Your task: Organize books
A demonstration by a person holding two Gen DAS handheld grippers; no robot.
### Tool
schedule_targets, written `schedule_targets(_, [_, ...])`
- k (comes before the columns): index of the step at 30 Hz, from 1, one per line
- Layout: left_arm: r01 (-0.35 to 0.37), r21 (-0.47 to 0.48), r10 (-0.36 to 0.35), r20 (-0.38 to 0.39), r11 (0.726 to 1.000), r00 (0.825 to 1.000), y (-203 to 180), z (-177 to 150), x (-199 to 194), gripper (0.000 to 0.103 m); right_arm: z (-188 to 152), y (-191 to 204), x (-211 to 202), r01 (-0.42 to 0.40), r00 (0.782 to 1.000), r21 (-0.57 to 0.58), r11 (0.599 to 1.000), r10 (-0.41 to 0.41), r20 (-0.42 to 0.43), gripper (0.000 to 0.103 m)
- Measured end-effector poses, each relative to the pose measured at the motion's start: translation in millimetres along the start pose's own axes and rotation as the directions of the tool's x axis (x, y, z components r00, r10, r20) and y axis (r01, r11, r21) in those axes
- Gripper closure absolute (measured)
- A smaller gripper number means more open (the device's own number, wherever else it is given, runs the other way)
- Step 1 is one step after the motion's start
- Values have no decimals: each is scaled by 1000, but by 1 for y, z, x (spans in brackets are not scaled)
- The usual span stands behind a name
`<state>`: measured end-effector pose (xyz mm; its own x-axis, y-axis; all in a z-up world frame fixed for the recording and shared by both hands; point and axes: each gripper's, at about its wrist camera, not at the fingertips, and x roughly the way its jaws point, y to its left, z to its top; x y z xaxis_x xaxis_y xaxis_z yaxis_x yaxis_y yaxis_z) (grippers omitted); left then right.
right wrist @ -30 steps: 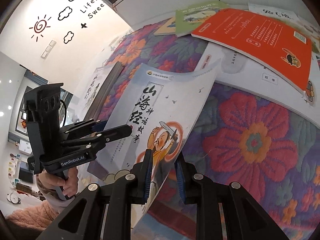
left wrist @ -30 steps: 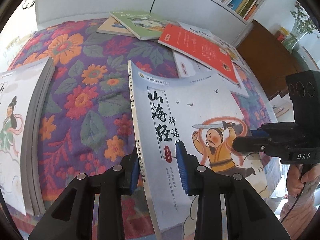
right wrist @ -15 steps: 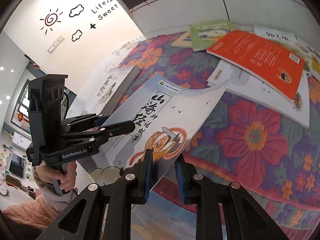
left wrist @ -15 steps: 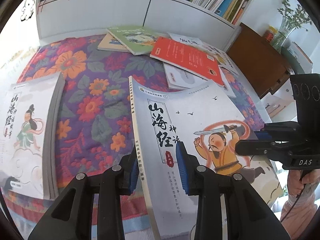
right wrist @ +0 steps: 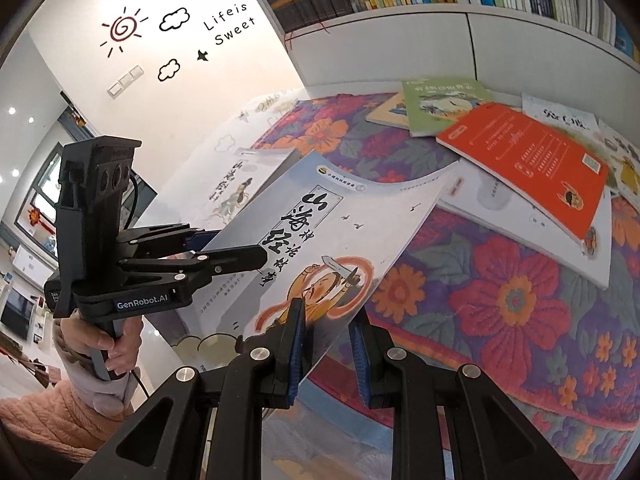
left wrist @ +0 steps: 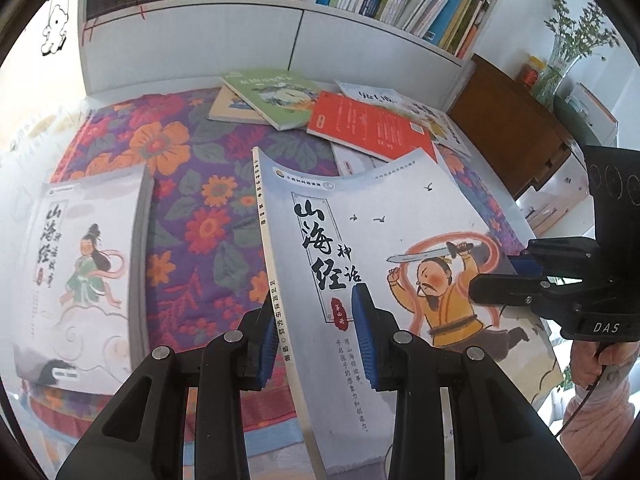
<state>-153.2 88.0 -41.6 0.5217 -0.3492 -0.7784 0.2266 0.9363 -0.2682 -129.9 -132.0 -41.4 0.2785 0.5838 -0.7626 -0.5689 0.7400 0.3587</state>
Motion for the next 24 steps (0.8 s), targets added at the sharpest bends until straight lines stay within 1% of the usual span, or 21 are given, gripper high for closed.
schedule_targets(5, [-14, 1, 14, 25, 1000, 1000, 9, 6, -12, 73, 10, 12, 3, 4, 1000, -24, 1000, -4, 10, 81])
schedule_targets(11, [-36, -1, 36, 55, 999, 998, 29, 11, -28, 73, 28, 29, 10, -4, 999, -50, 999, 5, 32, 81])
schedule_targets(14, [-46, -22, 47, 73, 999, 996, 45, 15, -36, 73, 39, 38, 17, -9, 999, -68, 998, 11, 35, 81])
schedule_targets(19, [-46, -57, 51, 81, 997, 995, 72, 19, -44, 73, 56, 55, 36, -18, 999, -88, 996, 21, 34, 81])
schedule_targets(22, [-24, -92, 32, 90, 996, 995, 93, 20, -51, 73, 68, 68, 44, -24, 999, -105, 994, 28, 42, 81])
schedule_targets(24, [-22, -108, 32, 98, 994, 995, 105, 21, -53, 73, 76, 76, 48, -22, 998, -116, 993, 28, 54, 81])
